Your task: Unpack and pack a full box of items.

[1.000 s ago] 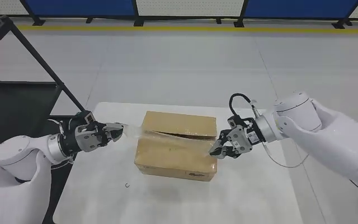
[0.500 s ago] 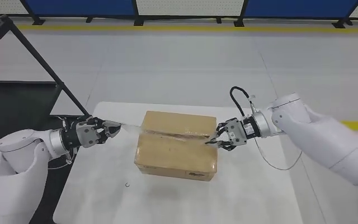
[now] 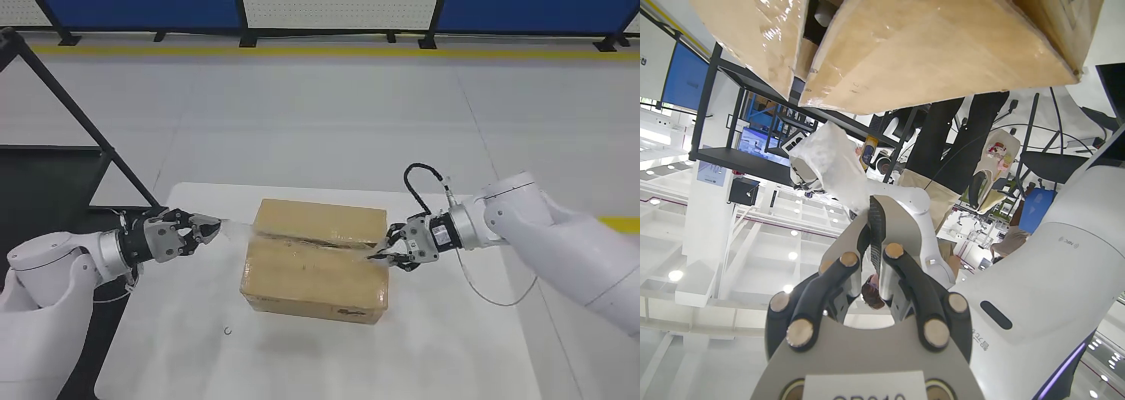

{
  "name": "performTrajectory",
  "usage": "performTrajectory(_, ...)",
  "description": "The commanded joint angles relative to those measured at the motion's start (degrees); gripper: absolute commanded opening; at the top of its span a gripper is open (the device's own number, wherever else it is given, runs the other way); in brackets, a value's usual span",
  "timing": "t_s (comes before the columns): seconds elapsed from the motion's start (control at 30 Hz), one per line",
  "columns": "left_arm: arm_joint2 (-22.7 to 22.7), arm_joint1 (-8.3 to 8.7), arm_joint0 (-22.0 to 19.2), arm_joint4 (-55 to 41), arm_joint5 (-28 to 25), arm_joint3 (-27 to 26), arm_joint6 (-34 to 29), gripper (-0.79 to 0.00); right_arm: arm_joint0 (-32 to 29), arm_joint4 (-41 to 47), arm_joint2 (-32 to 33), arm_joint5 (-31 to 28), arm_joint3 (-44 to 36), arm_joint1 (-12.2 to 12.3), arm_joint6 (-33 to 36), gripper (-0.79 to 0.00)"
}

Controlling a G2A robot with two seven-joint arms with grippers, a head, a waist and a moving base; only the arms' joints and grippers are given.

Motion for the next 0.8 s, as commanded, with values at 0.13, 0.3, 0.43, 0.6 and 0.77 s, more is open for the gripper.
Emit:
performTrajectory(0.13,1.76,0.22,-1.63,0.28,0.97,2.69,-0.40,-0.785,-0.29,-3.34,-0.40,0.09,3.09,-0.18,4.89,-0.785)
performTrajectory(0.3,3.67,0.26,-3.60,0.14,1.96,4.58,-1.14,-0.785,-0.08,-0.14,-1.44,-0.68,4.64,-0.94,5.67,-0.785)
performTrajectory(0.43,5.41,0.25,-4.88,0.42,1.82,5.16,-1.78,-0.785,-0.45,0.19,-2.35,-1.91,4.32,-1.49,6.91,-0.785)
performTrajectory(0.6,7.21,0.34,-5.89,1.20,1.92,6.00,-2.20,-0.785,-0.88,4.72,-2.35,-0.26,5.49,-2.21,5.26,-0.785)
performTrajectory(0.77,8.48,0.50,-6.95,1.23,1.96,6.79,-2.48,-0.785,-1.60,9.26,-2.35,0.09,7.01,-2.76,4.91,-0.785)
